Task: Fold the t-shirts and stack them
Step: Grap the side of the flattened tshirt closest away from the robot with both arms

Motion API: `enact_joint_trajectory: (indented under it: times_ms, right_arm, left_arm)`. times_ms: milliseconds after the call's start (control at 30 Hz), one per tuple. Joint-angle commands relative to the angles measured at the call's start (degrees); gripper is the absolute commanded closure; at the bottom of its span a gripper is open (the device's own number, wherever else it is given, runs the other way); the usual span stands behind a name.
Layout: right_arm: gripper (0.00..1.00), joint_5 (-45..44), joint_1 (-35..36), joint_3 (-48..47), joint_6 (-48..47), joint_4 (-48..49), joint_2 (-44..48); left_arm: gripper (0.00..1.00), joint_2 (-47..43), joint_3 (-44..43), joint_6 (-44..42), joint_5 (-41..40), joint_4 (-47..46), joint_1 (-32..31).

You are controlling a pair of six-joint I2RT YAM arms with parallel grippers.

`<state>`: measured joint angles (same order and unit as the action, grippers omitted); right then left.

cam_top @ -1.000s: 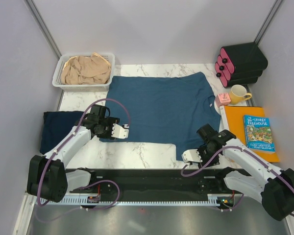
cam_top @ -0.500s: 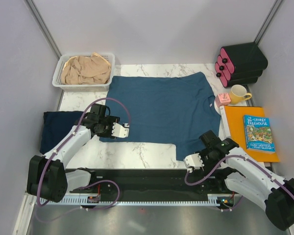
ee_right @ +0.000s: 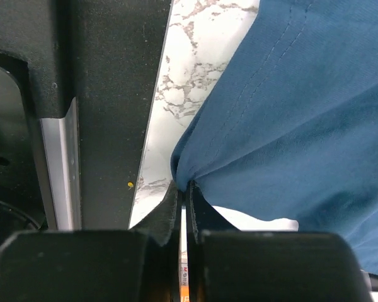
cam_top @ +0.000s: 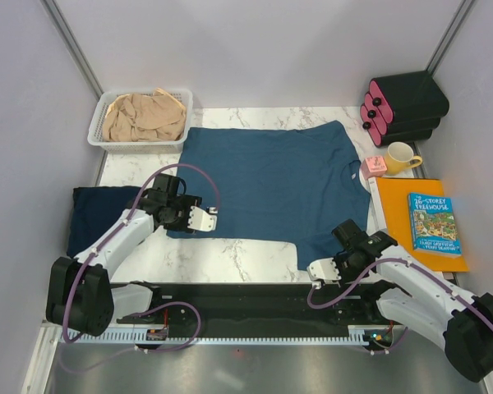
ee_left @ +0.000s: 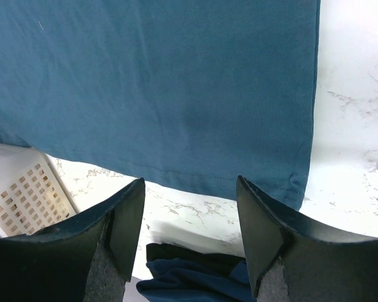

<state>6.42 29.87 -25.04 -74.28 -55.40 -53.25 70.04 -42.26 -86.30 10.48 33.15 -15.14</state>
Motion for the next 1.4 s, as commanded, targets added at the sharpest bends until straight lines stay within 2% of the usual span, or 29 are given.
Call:
enact_joint_trajectory:
  times_ms: [0, 233, 433, 700, 1100, 1133, 1167, 1200, 1233, 1367]
  right_arm:
    - [1.00, -0.8, 0.2, 1.2, -0.3, 5.4, -0.1]
    - [1.00, -2.6, 0.1, 1.0, -0.2, 5.5, 0.3]
    - [1.00, -2.9, 0.2, 0.6, 0.8, 6.3, -0.5]
    - [1.00, -3.1, 0.2, -0.5, 1.8, 7.0, -1.9]
    - [1.00, -3.3, 0.2, -2.4, 3.1, 6.0, -2.1]
    - [1.00, -3.3, 0.2, -2.7, 3.2, 5.9, -2.1]
    - [1.00, -3.4, 0.1, -2.9, 3.1, 5.8, -2.0]
    - [1.00, -3.4, 0.2, -3.2, 3.1, 5.6, -1.9]
    - [1.00, -3.4, 0.2, -3.7, 3.0, 5.4, -1.9]
    - [1.00, -3.3, 0.3, -5.7, 2.6, 4.1, -1.8]
  left_arm:
    - [0.32, -0.3, 0.2, 1.5, 1.5, 0.8, -0.1]
    - [0.30, -3.5, -2.0, 1.3, 7.4, 12.5, 0.0]
    - [0.30, -8.2, 5.2, -1.0, 7.2, 13.3, 0.0]
    - [0.30, -10.3, 16.1, -4.7, 1.9, 1.4, 0.2]
    - [0.33, 0.9, 16.7, -4.3, -0.8, -7.9, 1.2]
    - [0.45, 1.4, 16.2, -4.5, -0.8, -7.9, 1.2]
    - [0.63, 1.9, 16.1, -4.7, -1.2, -7.7, 1.2]
    - [0.87, 2.6, 15.5, -5.1, -1.3, -6.6, 1.3]
    - [0.98, 2.8, 15.0, -5.1, -1.4, -5.6, 1.4]
    - [0.98, 2.4, 12.8, -5.4, 0.3, -1.0, 2.1]
